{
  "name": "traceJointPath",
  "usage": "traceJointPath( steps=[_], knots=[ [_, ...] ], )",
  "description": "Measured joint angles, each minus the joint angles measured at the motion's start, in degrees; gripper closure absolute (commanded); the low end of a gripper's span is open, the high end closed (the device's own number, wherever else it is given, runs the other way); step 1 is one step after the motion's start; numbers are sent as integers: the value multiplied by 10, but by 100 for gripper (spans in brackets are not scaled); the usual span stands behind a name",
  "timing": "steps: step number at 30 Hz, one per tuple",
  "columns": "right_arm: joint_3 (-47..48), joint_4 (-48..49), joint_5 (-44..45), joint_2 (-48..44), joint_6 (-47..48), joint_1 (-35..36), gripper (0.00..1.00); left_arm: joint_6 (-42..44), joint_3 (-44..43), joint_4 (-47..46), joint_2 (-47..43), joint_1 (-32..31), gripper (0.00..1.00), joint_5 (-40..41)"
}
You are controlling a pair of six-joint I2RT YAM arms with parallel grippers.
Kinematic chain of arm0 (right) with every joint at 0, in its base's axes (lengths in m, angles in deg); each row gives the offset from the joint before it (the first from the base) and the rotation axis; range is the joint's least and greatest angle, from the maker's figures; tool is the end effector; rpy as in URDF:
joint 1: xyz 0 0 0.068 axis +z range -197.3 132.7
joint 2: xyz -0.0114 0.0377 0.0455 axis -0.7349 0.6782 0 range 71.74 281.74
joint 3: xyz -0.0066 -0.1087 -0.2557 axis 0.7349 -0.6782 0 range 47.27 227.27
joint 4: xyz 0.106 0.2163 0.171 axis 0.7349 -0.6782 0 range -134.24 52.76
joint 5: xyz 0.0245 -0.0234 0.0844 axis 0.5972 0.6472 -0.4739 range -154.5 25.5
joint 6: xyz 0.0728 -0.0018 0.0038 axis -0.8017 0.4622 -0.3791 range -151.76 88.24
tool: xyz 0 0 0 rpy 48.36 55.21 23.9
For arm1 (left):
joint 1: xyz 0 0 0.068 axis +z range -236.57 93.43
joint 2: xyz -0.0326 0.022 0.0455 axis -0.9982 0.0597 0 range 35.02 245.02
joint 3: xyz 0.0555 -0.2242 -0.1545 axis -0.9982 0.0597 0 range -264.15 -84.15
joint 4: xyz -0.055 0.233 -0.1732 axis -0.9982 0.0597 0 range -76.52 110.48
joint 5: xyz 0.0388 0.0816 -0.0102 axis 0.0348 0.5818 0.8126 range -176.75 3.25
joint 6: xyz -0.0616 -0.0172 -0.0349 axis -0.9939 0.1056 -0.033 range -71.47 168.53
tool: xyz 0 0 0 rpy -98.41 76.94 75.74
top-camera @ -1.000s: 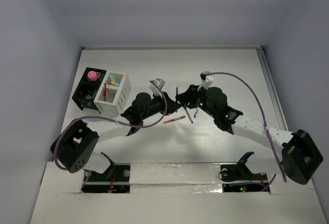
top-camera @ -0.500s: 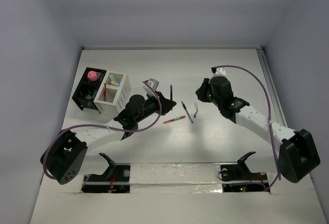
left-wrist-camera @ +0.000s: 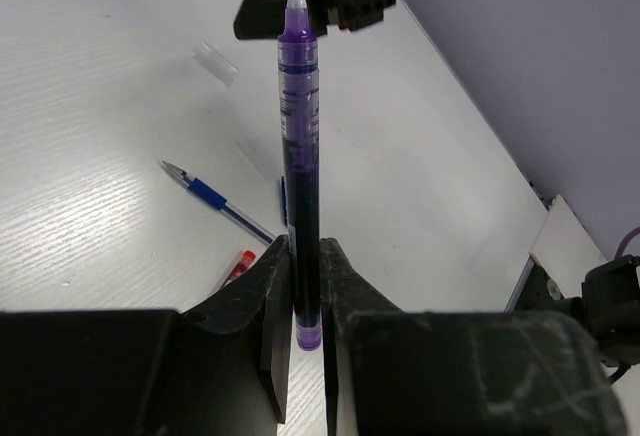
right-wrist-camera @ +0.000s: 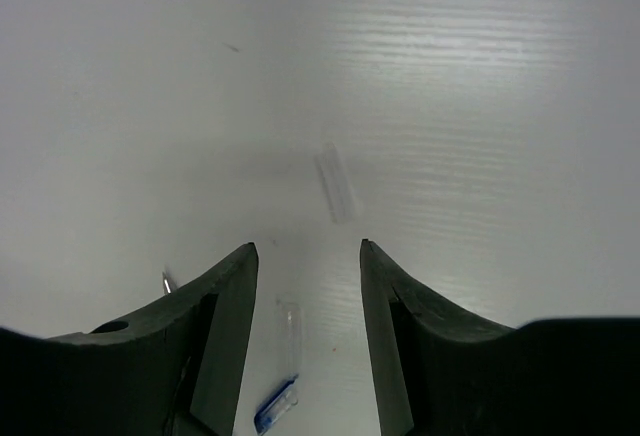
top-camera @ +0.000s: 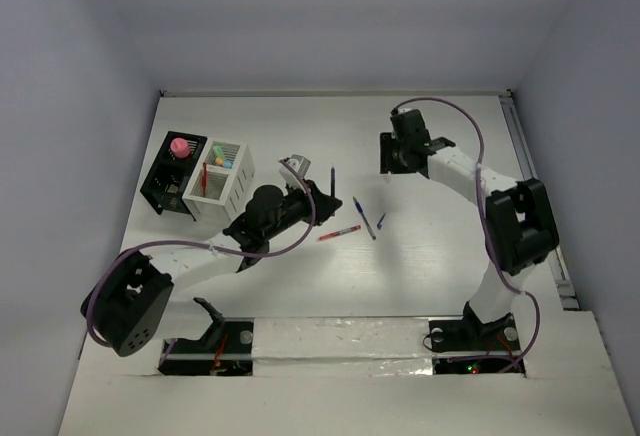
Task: Sort the stationery into containers
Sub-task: Move the pen cap to the center of the board.
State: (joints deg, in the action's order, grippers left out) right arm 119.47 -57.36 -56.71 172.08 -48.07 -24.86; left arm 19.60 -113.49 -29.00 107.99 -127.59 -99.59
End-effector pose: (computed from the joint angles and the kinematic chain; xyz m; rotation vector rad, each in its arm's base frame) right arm 0.4039 0.1579 0.1987 -0.0662 2.4072 0.1499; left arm 0.2320 -0.2195 0.2179 0.3650 1.6693 -1.1107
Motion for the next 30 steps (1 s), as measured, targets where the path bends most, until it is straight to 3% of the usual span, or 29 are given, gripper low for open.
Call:
traceJointPath(
  steps=[6, 15, 17, 18, 19, 30],
  knots=[
    [104, -64, -1, 92, 57, -10, 52, 2, 0, 2, 4, 0, 100, 2],
    [163, -115, -26, 192, 96, -18, 62, 1, 0, -1, 41, 0, 100, -9],
    [170, -113, -33, 197, 101, -18, 80, 1, 0, -1, 49, 0, 100, -13],
    [172, -112, -36, 200, 102, -18, 94, 1, 0, -1, 52, 0, 100, -15],
    [174, -113, -38, 201, 102, -18, 99, 0, 0, -1, 54, 0, 100, -18],
    [174, -107, -97, 200, 105, -26, 100, -2, 0, -11, 59, 0, 100, -32]
  ],
)
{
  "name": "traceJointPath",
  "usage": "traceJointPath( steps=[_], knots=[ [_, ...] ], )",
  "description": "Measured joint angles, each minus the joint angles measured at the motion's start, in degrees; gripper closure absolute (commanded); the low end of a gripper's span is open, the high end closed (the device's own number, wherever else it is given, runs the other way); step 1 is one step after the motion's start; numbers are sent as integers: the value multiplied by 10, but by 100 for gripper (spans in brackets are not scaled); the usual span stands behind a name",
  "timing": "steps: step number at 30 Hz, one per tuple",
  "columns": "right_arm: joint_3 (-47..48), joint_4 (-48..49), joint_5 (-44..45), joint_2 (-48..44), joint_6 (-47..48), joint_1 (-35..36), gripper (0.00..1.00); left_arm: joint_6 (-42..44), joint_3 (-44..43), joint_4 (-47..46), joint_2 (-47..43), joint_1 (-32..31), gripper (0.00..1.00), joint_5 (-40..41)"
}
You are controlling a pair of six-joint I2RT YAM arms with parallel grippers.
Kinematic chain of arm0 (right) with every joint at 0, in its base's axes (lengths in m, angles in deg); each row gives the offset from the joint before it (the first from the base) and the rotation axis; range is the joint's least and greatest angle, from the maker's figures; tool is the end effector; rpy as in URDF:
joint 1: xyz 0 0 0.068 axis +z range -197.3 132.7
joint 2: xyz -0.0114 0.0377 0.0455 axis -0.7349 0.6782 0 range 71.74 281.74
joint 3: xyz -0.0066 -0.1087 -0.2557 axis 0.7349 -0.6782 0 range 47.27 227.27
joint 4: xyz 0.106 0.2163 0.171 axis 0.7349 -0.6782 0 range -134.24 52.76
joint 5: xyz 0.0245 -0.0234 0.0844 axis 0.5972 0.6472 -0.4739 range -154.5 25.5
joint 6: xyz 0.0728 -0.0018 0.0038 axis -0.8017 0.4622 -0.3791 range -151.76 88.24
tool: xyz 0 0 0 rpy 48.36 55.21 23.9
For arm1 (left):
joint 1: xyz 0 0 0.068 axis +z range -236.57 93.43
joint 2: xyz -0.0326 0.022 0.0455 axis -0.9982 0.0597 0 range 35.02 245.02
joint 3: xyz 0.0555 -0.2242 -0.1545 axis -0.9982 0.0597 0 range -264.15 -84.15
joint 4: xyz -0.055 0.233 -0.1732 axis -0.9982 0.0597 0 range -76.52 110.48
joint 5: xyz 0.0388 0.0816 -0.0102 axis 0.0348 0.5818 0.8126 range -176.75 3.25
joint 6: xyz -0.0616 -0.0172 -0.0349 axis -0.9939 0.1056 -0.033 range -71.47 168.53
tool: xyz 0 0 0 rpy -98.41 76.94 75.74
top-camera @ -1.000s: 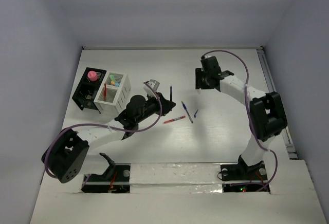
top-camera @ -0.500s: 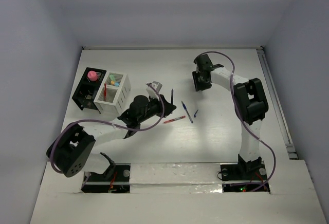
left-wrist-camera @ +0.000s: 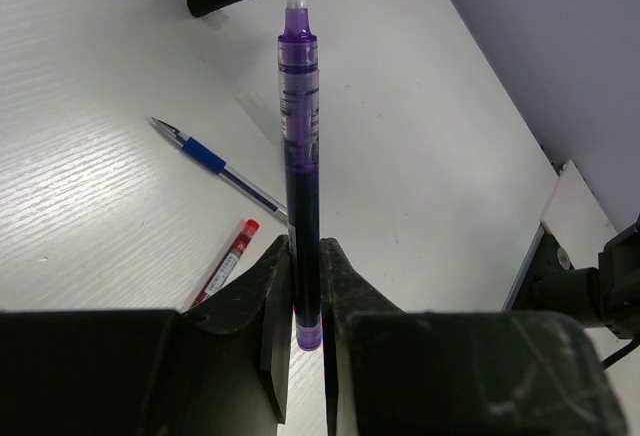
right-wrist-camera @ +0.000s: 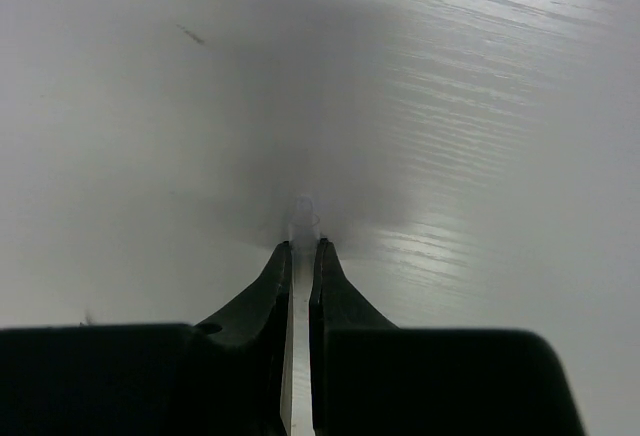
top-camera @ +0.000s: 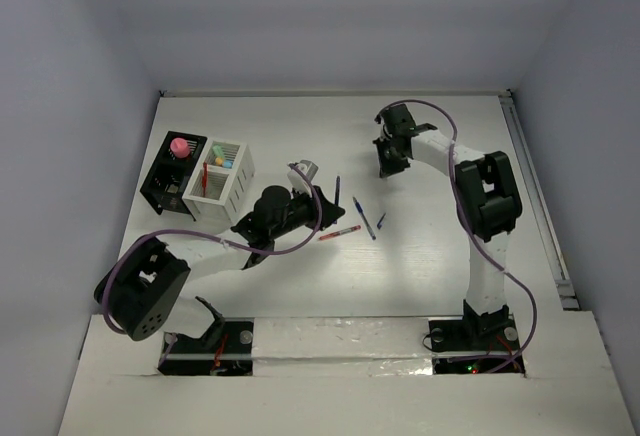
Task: Sort the stationery into containers
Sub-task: Move the pen cap to the center of the board, then pick up the pen cap from the center of the board.
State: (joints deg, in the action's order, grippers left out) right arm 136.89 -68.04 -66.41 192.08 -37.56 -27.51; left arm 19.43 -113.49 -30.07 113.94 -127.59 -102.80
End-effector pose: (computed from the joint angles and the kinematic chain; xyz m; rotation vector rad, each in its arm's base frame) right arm 0.4626 0.1686 0.1356 -0.3346 2.6363 0.1926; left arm 0.2363 -0.2276 0.1889 0.4125 1.7604 -1.1341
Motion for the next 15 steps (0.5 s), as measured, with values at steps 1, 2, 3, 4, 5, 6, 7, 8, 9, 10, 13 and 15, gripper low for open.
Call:
traceJointPath(
  steps=[1, 2, 3, 4, 5, 6, 7, 8, 9, 10, 13, 15],
  knots=[
    [0, 1, -7, 0, 4, 1, 100, 0, 0, 0, 0, 0, 100, 0],
    [0, 0, -12, 0, 8, 2, 100, 0, 0, 0, 0, 0, 100, 0],
    [0, -1, -18, 0, 14, 5, 100, 0, 0, 0, 0, 0, 100, 0],
    [1, -3, -18, 0, 19, 7, 100, 0, 0, -1, 0, 0, 100, 0],
    [3, -8, -19, 0, 24, 10, 100, 0, 0, -1, 0, 0, 100, 0],
    [8, -14, -19, 2, 33, 14, 100, 0, 0, -1, 0, 0, 100, 0],
    [11, -17, -19, 2, 41, 19, 100, 0, 0, -1, 0, 0, 100, 0],
    [15, -20, -17, 4, 50, 25, 97, 0, 0, -2, 0, 0, 100, 0],
    [18, -22, -15, 5, 57, 30, 90, 0, 0, -2, 0, 0, 100, 0],
    [19, -23, -12, 6, 65, 36, 76, 0, 0, -2, 0, 0, 100, 1],
    [19, -24, 7, 9, 82, 48, 46, 1, 0, -3, 0, 0, 100, 2],
    [17, -21, 15, 8, 88, 53, 38, 1, 0, -3, 0, 0, 100, 3]
  ],
)
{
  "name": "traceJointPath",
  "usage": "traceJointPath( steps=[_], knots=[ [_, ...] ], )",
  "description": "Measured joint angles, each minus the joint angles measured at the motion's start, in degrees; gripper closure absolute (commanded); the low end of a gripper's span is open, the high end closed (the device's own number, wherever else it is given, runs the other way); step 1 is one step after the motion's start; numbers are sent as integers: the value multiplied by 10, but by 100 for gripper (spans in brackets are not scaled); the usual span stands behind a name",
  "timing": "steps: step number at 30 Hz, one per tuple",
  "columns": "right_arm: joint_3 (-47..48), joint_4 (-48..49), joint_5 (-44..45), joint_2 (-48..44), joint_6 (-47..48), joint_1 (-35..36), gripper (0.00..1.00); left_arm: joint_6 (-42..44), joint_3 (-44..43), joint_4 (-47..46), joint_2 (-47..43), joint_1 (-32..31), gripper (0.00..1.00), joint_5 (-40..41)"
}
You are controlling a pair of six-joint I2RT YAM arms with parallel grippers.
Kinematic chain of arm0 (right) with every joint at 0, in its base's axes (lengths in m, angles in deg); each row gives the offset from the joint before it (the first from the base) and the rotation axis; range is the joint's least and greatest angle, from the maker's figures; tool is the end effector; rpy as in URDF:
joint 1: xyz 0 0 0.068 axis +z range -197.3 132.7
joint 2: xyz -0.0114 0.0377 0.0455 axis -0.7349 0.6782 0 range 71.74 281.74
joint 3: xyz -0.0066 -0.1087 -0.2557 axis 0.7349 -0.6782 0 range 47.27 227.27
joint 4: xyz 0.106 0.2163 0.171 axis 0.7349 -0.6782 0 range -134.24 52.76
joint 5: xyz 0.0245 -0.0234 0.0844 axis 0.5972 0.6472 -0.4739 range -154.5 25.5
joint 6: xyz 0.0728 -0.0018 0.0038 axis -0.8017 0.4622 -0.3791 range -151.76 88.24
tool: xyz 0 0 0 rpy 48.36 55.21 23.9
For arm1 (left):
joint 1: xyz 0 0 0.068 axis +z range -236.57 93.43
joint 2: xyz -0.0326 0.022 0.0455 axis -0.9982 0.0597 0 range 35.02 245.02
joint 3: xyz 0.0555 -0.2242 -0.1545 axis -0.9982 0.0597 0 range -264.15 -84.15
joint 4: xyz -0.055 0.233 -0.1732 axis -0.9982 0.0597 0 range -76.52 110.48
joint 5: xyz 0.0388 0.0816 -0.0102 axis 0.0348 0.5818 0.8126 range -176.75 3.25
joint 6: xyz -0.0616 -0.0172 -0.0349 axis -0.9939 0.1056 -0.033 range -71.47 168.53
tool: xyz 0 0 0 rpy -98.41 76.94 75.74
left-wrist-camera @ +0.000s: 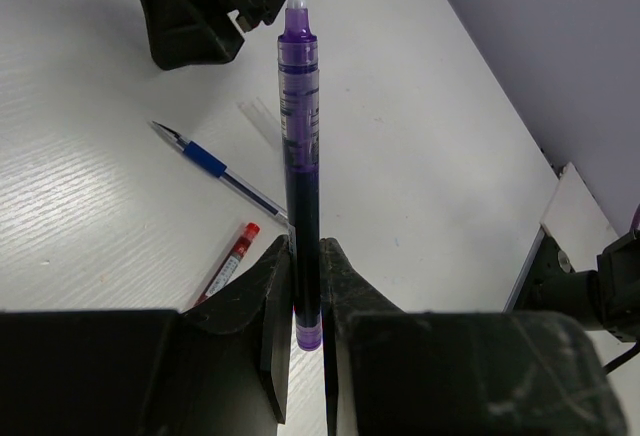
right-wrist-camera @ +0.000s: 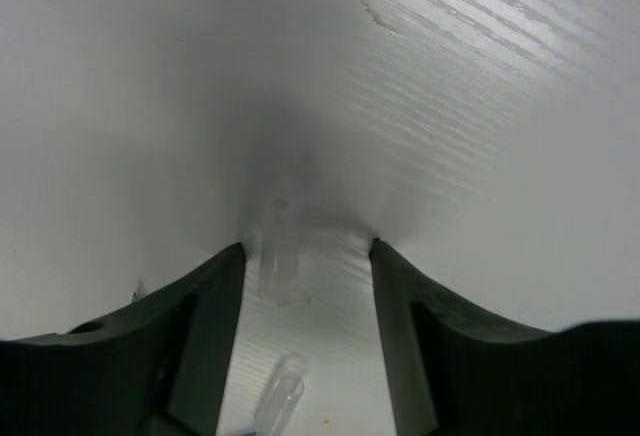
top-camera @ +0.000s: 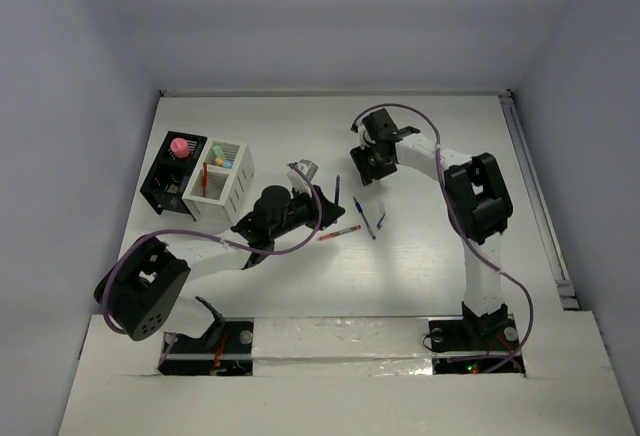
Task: Sort the stationery into containers
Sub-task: Pick up the pen cap from the center of the board.
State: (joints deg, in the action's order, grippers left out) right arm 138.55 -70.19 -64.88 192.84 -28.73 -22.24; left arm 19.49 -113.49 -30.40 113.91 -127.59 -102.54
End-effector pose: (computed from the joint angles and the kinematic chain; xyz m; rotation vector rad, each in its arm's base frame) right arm 0.4476 0.2097 0.1367 -0.6506 2.5928 0.1325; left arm 0.2366 -0.2275 0.1898 0.4094 1.7533 -1.1314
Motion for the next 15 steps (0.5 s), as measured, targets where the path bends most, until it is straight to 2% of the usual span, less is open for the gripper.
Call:
traceJointPath(
  steps=[5, 9, 13, 15],
  knots=[
    [-39, 11, 9, -32, -5, 0, 36, 0, 0, 0, 0, 0, 100, 0],
    [-103, 35, -7, -108, -41, -2, 37, 0, 0, 1, -6, 0, 100, 2],
    [-170, 104, -70, -196, -106, -1, 48, 5, 0, 7, -33, 0, 100, 20],
    [-179, 126, -91, -202, -125, 4, 50, 9, 0, 8, -49, 0, 100, 29]
  ],
)
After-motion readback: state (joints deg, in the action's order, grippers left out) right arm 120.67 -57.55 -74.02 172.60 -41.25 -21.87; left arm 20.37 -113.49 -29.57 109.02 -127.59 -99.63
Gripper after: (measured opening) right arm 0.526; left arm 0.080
